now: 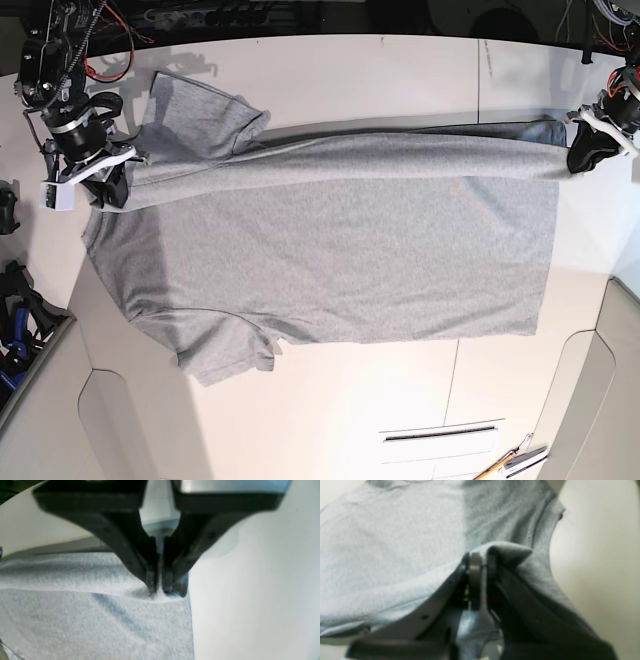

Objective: Fold the T-shirt properly
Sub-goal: 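Fold the held edge over onto the shirt body with both grippers, then open the right gripper and lift it off the shirt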

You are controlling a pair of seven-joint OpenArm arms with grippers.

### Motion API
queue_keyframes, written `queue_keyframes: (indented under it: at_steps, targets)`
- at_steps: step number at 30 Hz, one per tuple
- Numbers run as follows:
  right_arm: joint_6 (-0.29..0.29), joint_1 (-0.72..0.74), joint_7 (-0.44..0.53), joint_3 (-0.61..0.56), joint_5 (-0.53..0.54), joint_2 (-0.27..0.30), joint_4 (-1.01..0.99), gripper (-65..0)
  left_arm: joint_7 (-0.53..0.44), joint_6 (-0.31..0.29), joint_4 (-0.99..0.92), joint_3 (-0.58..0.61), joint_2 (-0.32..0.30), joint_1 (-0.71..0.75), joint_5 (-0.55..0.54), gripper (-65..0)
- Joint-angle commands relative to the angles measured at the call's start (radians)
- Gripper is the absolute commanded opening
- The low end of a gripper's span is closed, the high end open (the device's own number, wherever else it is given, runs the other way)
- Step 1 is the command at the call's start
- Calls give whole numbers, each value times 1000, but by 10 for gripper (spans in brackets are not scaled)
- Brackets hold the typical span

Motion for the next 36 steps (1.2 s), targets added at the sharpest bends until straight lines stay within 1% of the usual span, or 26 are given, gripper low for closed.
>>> queue_keyframes:
  at_steps: [1, 9, 10, 12, 13, 14, 15, 18, 24, 28, 29, 30, 32, 33, 34, 36]
  targets:
    - [1, 8, 30, 6, -2, 12, 19, -650, -26, -2, 16, -9, -17, -4, -11, -650]
    - [1, 8, 30, 6, -3, 11, 19, -650, -25, -2, 16, -9, -17, -4, -11, -650]
    - [2, 8, 29, 6, -3, 11, 19, -649, -25, -2, 16, -9, -17, -4, -11, -631]
    - [5, 8, 29, 6, -3, 11, 19, -534, -25, -3, 16, -9, -17, -4, -12, -533]
    - [5, 8, 30, 6, -3, 11, 19, -486, -26, -2, 16, -9, -17, -4, -12, -497]
    - [5, 8, 31, 6, -3, 11, 19, -457, -26, -2, 16, -9, -18, -4, -12, -475]
    - [5, 9, 32, 6, -3, 11, 19, -450, -26, -2, 16, -9, -17, -4, -12, -465]
    - [5, 21, 61, 6, -4, 12, 19, -450, -29, -2, 16, -9, -17, -4, -13, -465]
    - [5, 89, 59, 6, -36, 14, 19, -450, -29, -2, 16, -9, -18, -4, -16, -465]
    - [5, 114, 56, 7, -76, 19, 19, -451, -29, -3, 16, -9, -17, -4, -16, -465]
    - [5, 119, 56, 9, -100, 21, 20, -451, -29, -3, 16, -9, -17, -4, -16, -465]
    - [5, 124, 56, 16, -137, 23, 22, -459, -29, -2, 16, -9, -17, -4, -16, -465]
    - [5, 123, 55, 43, -204, 22, 46, -524, -29, -2, 16, -9, -17, -4, -16, -465]
    - [4, 121, 42, 63, -214, 22, 65, -561, -29, -2, 16, -9, -17, -4, -16, -465]
    - [4, 120, 18, 86, -214, 22, 91, -589, -29, -2, 16, -9, -17, -4, -16, -465]
    - [4, 118, -82, 137, -186, 22, 158, -607, -29, -2, 16, -9, -17, -4, -15, -465]
